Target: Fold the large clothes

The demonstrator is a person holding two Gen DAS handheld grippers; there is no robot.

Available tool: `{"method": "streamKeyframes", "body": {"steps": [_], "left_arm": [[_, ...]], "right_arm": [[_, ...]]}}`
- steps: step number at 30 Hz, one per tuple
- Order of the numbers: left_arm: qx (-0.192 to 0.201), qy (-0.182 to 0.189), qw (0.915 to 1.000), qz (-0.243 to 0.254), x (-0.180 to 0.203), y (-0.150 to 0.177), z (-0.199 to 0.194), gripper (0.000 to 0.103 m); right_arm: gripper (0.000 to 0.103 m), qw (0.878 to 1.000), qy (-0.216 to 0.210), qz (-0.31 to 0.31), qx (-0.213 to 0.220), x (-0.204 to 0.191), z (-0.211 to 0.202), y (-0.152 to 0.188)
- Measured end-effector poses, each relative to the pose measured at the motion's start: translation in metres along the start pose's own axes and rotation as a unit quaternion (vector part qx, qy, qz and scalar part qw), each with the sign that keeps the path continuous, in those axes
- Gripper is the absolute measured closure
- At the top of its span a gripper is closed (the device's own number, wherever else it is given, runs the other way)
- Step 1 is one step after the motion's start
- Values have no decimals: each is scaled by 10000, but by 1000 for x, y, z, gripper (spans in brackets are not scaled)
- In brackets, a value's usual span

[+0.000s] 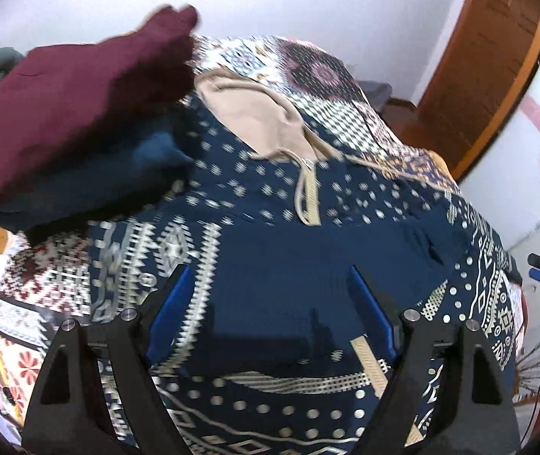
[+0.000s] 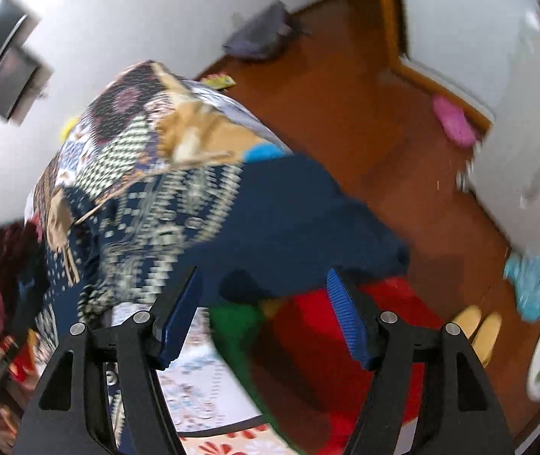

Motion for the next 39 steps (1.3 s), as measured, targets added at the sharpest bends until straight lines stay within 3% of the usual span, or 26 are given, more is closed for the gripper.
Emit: {"method": "streamKeyframes", "body": {"steps": [4, 11, 15, 18, 27, 33, 36, 39], "left_arm": [[-213, 64, 9998, 1, 6, 7, 18, 21], [-304, 50, 9994, -144, -1, 13, 27, 21], [-284, 9, 9993, -226, -7, 14, 25, 21], [-256, -2, 9993, -264, -12, 15, 22, 21], [-81, -6, 9996, -275, -17, 13, 4, 21], [113, 0, 9996, -255, -20, 10, -14, 21], [163, 25, 9995, -254, -21, 11, -21, 21], [210, -12, 9995, -227, -24, 13, -28, 21]], "right_arm": [[38, 9973, -382, 549, -292, 13, 20, -2], [39, 9929, -557, 1039, -148, 9, 37, -25], [71, 9967, -56, 812, 49, 2, 41, -30], [94, 9975, -84, 690, 146, -3, 37, -33], [96, 9928, -429, 17, 1121, -57, -44, -61], [96, 9727, -1025, -886, 1881, -142, -121, -56], [96, 9597, -1421, -1568, 1851, -191, -140, -31], [93, 9523, -1533, -2014, 1701, -218, -141, -7]]}}
Point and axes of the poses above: each gripper's, at about its wrist camera, not at the fingertips, and z roughly the way its jaws point, x to its right, y to its underside, the point moved 7 cm from there along z, roughly the way its jaws point, and after that the axes turned 13 degrees about y, right-handed, at the moved point
